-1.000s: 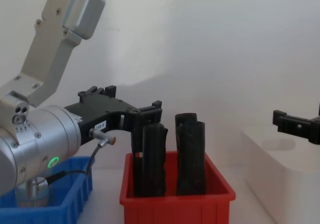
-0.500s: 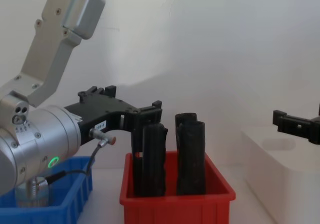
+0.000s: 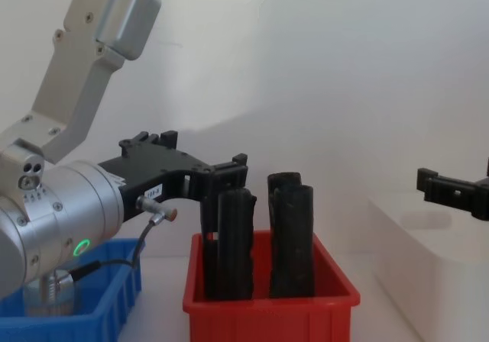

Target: Pick the cotton swabs from the blue box and place them into the white box.

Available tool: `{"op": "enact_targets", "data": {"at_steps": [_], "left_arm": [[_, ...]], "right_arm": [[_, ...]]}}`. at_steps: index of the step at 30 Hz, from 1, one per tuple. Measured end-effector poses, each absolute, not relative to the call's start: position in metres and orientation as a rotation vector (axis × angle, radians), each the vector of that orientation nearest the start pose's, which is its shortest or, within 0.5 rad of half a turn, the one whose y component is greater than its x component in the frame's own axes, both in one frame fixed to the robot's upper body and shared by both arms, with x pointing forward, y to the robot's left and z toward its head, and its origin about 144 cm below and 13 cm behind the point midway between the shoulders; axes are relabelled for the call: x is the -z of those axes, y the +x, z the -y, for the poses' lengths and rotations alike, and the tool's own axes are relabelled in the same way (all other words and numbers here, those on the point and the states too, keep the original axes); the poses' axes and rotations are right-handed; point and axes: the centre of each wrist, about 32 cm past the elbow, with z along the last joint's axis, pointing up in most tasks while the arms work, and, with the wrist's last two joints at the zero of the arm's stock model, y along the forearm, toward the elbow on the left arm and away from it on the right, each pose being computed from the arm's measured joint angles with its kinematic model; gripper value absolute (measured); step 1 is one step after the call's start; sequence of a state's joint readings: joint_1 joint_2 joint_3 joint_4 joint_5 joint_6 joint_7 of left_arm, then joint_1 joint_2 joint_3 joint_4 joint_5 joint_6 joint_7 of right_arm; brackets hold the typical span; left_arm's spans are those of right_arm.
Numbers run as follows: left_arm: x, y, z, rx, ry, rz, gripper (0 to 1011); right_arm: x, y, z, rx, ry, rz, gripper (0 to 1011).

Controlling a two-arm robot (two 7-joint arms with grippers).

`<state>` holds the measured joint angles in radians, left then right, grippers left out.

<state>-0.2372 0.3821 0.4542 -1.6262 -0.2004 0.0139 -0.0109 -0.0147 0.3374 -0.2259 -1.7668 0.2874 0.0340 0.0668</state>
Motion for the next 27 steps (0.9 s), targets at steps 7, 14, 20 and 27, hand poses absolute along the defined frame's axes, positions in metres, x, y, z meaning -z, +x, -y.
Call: {"op": "enact_targets", "data": {"at_steps": [7, 14, 20, 27], "left_arm": [[-1.2044, 0.492, -0.1984, -1.124, 0.061, 0.268, 1003], [-1.2044, 0.492, -0.1984, -1.124, 0.061, 0.268, 1003], [-1.2044, 0.492, -0.1984, -1.124, 0.061, 0.268, 1003], [-1.2044, 0.492, -0.1984, -1.124, 0.061, 0.268, 1003]], "right_arm": [[-1.1887, 0.4433, 0.2371, 1.229, 0.026, 0.075, 1002], [-1.1887, 0.4433, 0.2371, 1.23, 0.026, 0.075, 1002], [-1.1887, 0.4433, 0.2371, 1.229, 0.026, 0.075, 1002], [-1.1887, 0.4433, 0.2371, 1.229, 0.026, 0.075, 1002]]}}
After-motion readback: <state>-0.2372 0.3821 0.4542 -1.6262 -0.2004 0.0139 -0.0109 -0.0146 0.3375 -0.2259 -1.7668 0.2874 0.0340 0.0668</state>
